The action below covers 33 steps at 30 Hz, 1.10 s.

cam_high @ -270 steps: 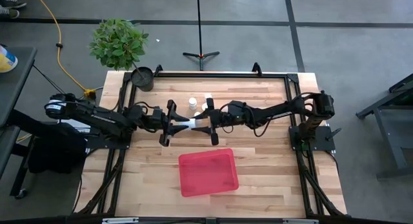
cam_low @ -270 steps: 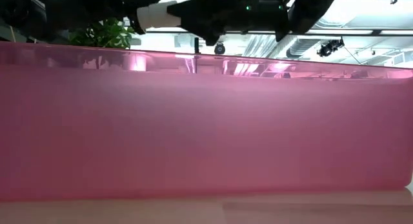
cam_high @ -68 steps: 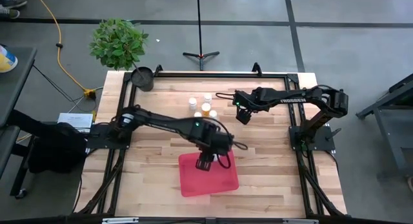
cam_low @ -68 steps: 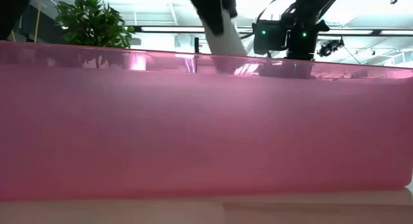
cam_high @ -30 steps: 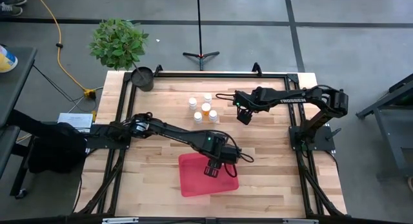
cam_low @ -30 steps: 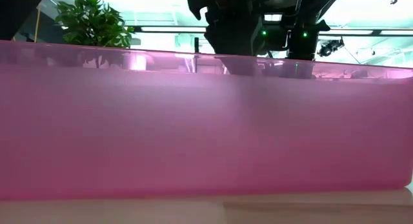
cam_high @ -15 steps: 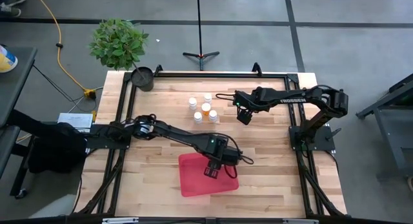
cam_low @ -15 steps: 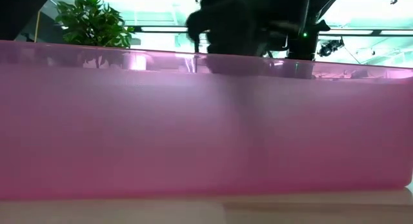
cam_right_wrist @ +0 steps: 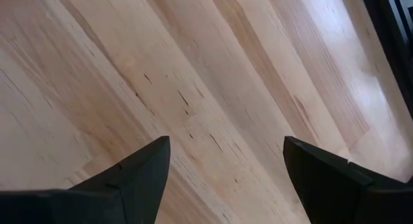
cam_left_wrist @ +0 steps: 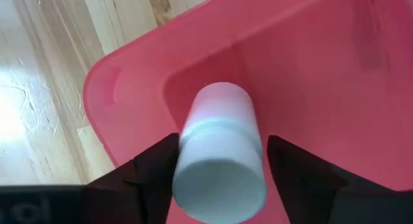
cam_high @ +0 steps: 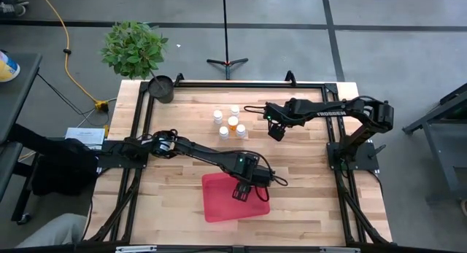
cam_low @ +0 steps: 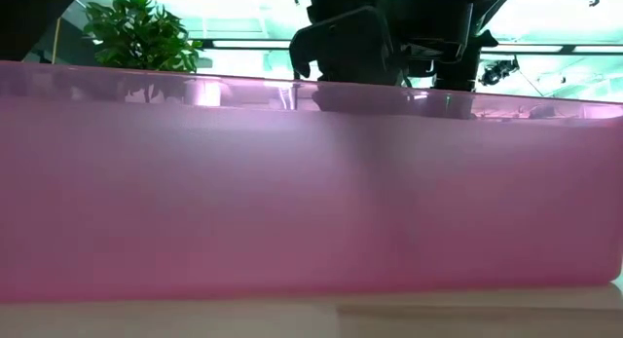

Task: Pick and place pill bottles into a basket
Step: Put the white pill bottle into the red bin

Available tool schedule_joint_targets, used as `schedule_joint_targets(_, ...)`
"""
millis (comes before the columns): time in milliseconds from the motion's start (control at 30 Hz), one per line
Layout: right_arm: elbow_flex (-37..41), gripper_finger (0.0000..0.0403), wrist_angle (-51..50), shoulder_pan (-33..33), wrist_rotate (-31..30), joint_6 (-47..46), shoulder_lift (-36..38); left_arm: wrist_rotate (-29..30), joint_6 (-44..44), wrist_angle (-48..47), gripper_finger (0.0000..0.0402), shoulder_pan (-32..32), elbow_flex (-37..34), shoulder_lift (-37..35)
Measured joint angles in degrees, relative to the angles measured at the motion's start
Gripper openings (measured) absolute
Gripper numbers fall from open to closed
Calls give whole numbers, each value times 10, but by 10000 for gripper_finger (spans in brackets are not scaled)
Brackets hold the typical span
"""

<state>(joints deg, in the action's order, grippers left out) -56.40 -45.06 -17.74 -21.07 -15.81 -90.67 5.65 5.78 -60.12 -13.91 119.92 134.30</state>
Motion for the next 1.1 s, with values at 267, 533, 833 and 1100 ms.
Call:
schedule_joint_targets(267,0,291,-1,0,2,-2,0,0,-2,-5,303,0,5,0)
schedule_joint_targets(533,0,291,-3,0,4,-2,0,43,-2,-72,298,0,79,0)
schedule_joint_targets(833,0,291,-13,1,21,-4,0,144,-3,-169,298,4,137,-48)
schedule_joint_targets(1100,0,291,-21,2,27,-8,0,165,-55,-206,298,17,137,-141)
